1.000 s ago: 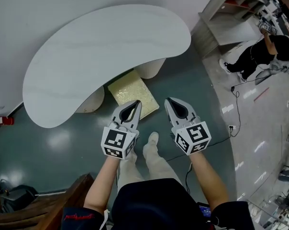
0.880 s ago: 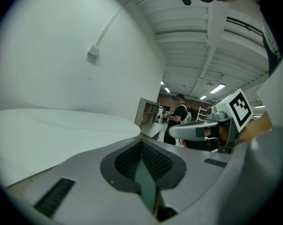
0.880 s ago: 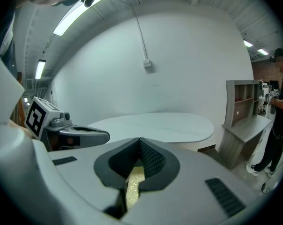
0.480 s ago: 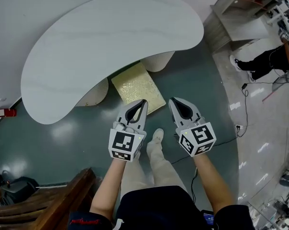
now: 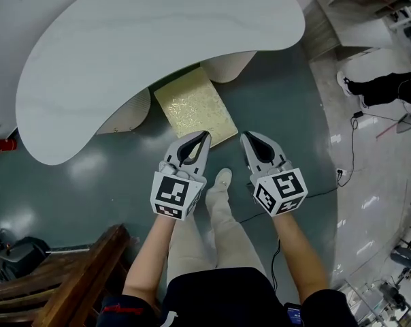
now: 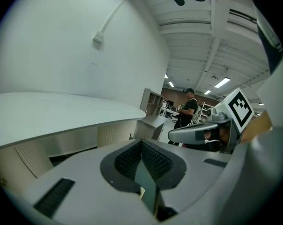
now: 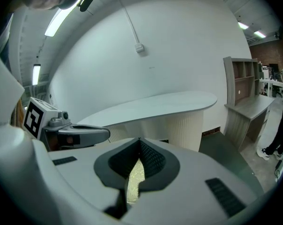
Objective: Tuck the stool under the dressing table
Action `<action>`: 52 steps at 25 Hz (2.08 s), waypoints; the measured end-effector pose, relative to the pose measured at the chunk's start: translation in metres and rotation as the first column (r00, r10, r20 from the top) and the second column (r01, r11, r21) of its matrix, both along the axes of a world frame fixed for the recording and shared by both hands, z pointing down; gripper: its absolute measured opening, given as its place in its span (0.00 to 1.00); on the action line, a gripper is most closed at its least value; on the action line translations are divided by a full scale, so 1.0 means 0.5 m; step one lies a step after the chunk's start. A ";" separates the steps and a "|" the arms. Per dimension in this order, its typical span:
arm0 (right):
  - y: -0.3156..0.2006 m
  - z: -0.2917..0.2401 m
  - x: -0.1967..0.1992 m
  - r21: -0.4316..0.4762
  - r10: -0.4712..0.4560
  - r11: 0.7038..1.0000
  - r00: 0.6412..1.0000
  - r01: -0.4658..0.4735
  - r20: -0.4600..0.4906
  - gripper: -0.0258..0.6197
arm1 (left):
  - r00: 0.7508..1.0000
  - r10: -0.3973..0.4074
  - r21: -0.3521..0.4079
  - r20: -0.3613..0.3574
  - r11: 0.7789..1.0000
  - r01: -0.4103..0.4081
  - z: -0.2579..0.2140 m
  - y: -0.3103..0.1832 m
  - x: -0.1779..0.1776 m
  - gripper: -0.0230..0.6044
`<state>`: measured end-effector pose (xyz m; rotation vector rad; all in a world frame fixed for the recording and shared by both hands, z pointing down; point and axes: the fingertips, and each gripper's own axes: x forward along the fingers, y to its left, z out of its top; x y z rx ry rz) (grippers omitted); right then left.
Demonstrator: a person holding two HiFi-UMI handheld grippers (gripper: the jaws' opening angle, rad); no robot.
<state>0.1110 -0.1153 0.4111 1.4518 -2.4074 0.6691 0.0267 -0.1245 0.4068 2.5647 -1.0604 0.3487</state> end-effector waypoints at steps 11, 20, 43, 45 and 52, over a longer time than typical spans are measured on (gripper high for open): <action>-0.019 0.124 -0.006 -0.035 0.015 0.999 1.000 -0.015 0.019 0.05 | 0.999 -0.020 -0.064 0.030 0.998 0.021 0.139 -0.006 -0.008 0.06; -0.025 0.205 -0.011 -0.078 0.017 0.997 1.000 -0.015 0.026 0.05 | 0.998 -0.018 -0.107 0.063 0.994 0.025 0.222 -0.011 -0.016 0.06; -0.018 0.450 -0.001 -0.232 -0.078 0.971 0.996 0.063 -0.054 0.05 | 0.992 -0.087 -0.257 0.094 0.960 0.109 0.458 0.001 -0.022 0.06; -0.016 0.471 0.003 -0.249 -0.083 0.966 0.995 0.065 -0.063 0.05 | 0.991 -0.091 -0.271 0.099 0.956 0.115 0.477 0.007 -0.025 0.06; -0.009 0.530 -0.005 -0.283 -0.086 0.957 0.994 0.064 -0.066 0.05 | 0.985 -0.151 -0.353 0.083 0.920 0.171 0.545 0.032 -0.050 0.06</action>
